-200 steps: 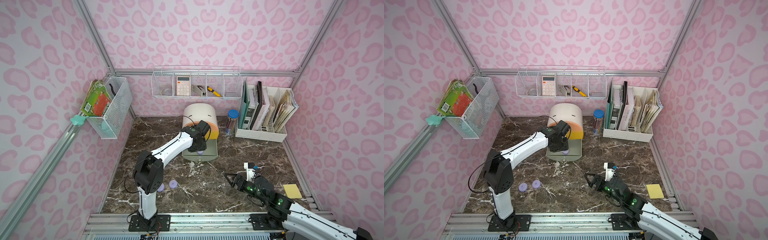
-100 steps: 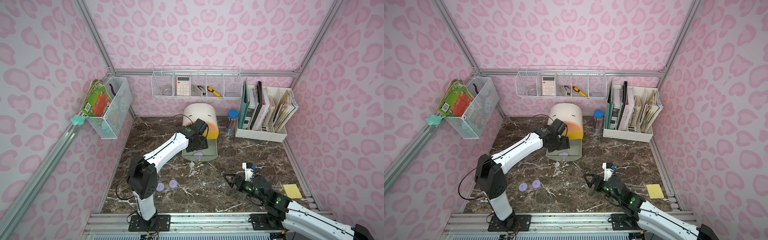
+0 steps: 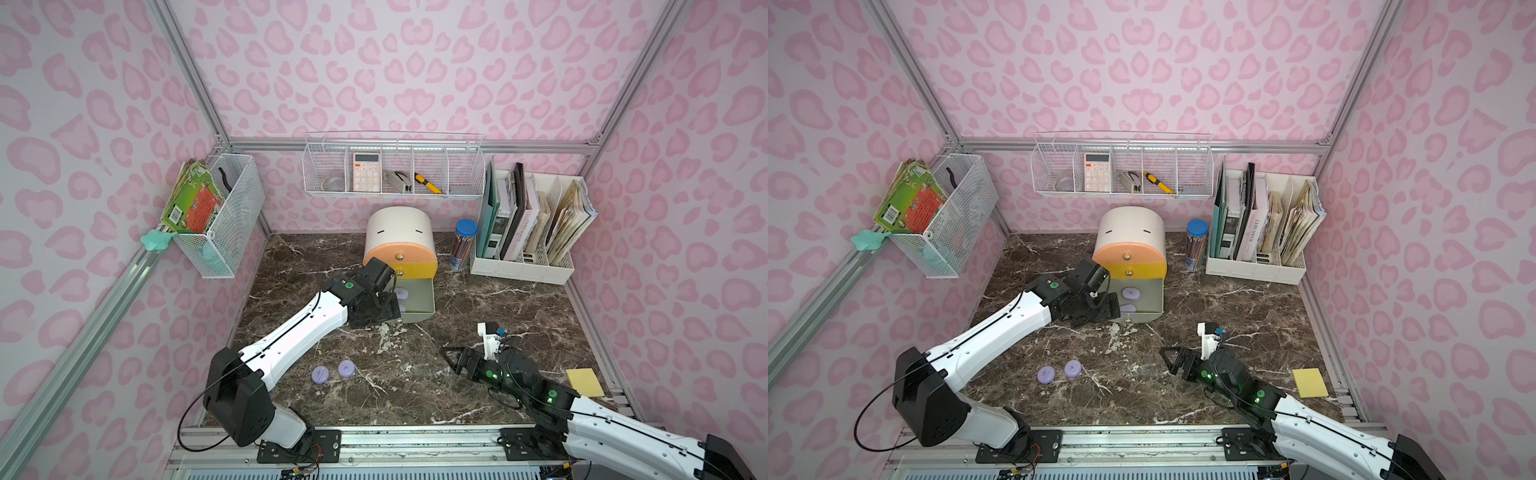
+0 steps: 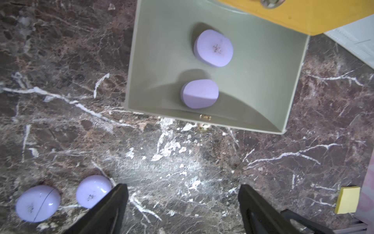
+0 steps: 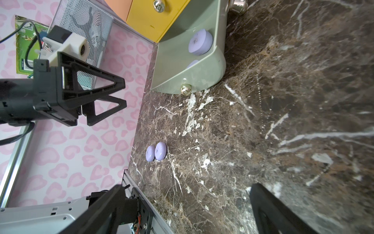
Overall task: Put the bluetooth earphones in the drawer according to color
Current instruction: Place the bluetooth earphone in the drawer, then pick up the Bluetooth earphone from the center of the board.
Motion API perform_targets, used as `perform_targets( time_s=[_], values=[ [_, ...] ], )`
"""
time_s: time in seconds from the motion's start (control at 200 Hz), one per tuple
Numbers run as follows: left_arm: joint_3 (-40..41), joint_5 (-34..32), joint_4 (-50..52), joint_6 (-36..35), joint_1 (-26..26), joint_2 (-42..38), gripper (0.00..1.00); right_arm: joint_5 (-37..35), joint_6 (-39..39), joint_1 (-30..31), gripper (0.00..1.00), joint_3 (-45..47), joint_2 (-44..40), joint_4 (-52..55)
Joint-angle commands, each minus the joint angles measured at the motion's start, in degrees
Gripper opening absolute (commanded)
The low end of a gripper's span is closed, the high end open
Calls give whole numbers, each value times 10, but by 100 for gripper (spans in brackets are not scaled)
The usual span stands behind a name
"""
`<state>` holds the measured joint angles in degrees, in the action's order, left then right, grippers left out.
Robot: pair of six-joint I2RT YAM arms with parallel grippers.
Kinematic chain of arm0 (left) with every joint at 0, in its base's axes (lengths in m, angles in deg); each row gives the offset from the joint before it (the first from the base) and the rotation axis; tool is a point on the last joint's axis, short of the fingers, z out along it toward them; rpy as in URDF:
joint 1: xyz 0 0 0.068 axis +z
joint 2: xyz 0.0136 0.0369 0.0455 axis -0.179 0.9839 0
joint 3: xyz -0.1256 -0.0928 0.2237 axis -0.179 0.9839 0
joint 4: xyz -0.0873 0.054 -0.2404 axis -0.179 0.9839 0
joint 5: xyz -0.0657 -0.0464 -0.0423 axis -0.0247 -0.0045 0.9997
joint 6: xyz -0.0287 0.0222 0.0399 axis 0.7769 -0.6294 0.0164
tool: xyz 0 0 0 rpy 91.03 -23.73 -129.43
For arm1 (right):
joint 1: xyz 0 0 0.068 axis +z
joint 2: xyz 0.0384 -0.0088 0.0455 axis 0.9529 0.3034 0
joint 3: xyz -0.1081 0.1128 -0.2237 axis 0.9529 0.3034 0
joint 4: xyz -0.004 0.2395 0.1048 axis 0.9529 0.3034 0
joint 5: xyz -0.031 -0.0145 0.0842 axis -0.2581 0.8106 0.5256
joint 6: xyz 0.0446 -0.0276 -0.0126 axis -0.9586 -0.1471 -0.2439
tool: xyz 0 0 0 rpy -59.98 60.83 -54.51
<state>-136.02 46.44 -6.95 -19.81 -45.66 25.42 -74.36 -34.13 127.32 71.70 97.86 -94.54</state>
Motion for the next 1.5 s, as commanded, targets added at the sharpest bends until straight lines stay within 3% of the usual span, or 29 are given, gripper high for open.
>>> perform_targets(
  time_s=[0.0,0.315,0.645,1.195,1.495],
  values=[
    [24,-7,26,14,1,-26,99,-21,5,15,99,-6,12,-19],
    [144,-17,44,63,9,-110,99,-33,12,54,98,-36,63,-30],
    [220,-10,60,104,40,-129,95,-24,33,80,99,-78,151,-44],
    [258,47,-23,81,65,-21,86,-30,30,82,99,-81,170,-38],
    [263,58,-54,74,69,36,74,-36,22,81,99,-69,155,-37]
  ],
)
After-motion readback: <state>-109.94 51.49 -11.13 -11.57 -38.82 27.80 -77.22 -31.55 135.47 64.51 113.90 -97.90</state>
